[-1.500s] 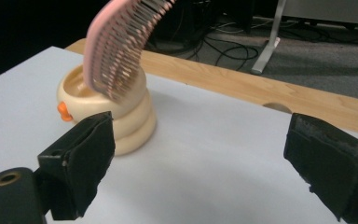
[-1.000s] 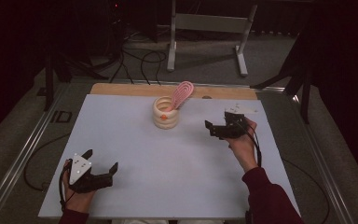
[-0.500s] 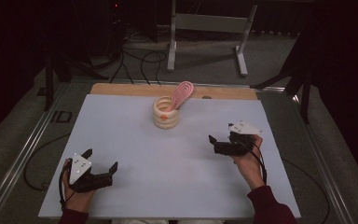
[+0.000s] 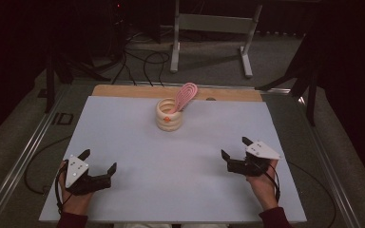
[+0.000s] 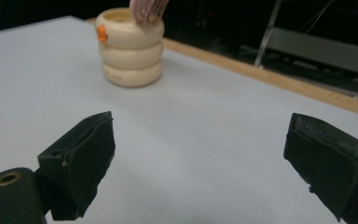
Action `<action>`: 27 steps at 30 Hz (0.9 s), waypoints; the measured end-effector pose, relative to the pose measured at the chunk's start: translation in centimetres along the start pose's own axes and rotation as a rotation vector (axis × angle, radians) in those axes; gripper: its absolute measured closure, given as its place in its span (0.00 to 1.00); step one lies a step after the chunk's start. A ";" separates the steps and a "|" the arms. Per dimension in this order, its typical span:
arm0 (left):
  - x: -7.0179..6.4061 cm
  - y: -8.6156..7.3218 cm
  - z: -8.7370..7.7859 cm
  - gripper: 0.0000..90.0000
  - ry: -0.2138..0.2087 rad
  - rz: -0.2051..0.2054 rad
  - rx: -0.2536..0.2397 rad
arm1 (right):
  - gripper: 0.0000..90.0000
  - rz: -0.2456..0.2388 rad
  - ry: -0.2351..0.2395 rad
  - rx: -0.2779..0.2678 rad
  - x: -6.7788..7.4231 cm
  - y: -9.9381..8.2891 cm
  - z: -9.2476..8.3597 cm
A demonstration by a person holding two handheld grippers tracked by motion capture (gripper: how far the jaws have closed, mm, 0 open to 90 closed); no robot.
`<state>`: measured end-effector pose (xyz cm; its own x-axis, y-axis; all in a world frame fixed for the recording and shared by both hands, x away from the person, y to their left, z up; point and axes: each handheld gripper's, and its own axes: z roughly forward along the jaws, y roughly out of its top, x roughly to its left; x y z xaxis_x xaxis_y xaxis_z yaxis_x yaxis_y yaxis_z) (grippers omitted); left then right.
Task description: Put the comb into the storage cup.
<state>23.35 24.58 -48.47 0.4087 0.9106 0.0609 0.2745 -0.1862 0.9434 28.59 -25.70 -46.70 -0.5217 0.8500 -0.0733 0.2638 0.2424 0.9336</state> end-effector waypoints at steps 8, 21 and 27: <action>0.1 0.0 0.0 0.00 -0.009 0.002 -0.004 | 0.10 0.017 -0.028 -0.025 0.1 -1.7 -1.7; 0.4 0.0 -0.4 0.00 -0.035 -0.011 -0.026 | 0.10 0.036 -0.022 -0.061 0.3 -2.8 -3.5; 0.5 -0.2 -0.6 0.00 -0.038 -0.020 -0.032 | 0.10 0.053 -0.017 -0.075 0.1 -2.9 -3.7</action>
<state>22.97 25.28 -48.43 0.4366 0.8991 0.0302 0.2548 -0.1557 0.9544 24.76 -28.05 -48.15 -0.4944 0.8688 -0.0281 0.2293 0.1615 0.9599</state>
